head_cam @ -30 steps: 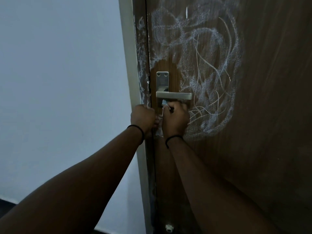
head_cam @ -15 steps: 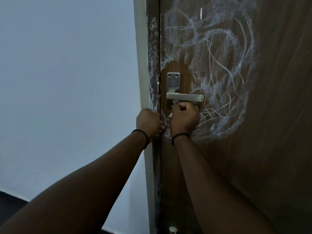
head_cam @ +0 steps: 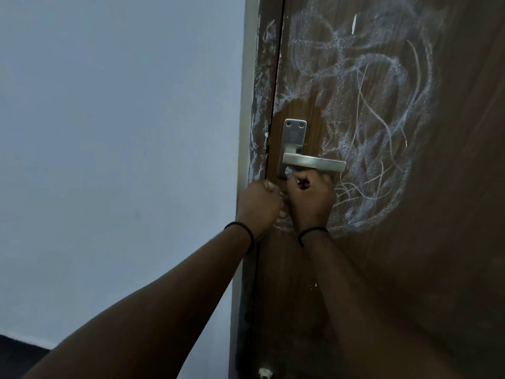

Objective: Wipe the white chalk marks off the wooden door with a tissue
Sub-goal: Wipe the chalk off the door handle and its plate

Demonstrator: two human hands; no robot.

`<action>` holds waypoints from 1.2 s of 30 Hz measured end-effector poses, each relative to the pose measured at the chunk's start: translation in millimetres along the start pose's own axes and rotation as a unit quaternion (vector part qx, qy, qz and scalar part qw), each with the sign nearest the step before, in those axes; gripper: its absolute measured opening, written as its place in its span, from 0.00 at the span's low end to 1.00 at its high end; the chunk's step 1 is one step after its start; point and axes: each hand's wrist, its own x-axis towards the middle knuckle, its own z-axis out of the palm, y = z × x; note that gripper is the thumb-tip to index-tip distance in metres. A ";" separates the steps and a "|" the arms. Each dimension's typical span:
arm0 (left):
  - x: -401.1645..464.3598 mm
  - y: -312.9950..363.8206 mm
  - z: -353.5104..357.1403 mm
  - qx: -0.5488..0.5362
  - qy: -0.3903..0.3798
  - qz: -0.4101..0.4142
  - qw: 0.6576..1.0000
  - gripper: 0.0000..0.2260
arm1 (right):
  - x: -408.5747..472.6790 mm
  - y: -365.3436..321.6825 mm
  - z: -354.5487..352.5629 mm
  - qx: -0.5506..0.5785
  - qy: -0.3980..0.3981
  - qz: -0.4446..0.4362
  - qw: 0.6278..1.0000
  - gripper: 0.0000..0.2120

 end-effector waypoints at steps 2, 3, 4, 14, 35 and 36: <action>-4.2 7.3 -2.7 -0.002 -0.019 -0.004 1.000 0.10 | 7.5 -1.8 -5.0 0.040 0.044 0.062 0.996 0.06; -4.2 11.3 -3.1 -0.001 -0.018 -0.002 1.000 0.10 | 12.0 -5.0 -5.8 0.074 0.070 0.105 0.989 0.07; -3.3 15.5 -2.6 0.003 -0.013 0.002 1.000 0.10 | 15.5 -8.4 -5.2 0.107 0.086 0.140 0.981 0.09; -15.3 10.7 0.9 0.051 0.066 0.005 0.996 0.10 | 11.1 -7.5 -18.2 0.102 0.040 0.142 0.984 0.05; -7.9 70.9 16.7 0.075 0.302 0.175 0.934 0.09 | 105.0 -78.1 -48.7 -0.125 -0.140 -0.259 0.947 0.10; -6.5 72.2 17.4 0.089 0.296 0.168 0.936 0.09 | 108.1 -75.9 -43.9 -0.141 -0.153 -0.271 0.940 0.11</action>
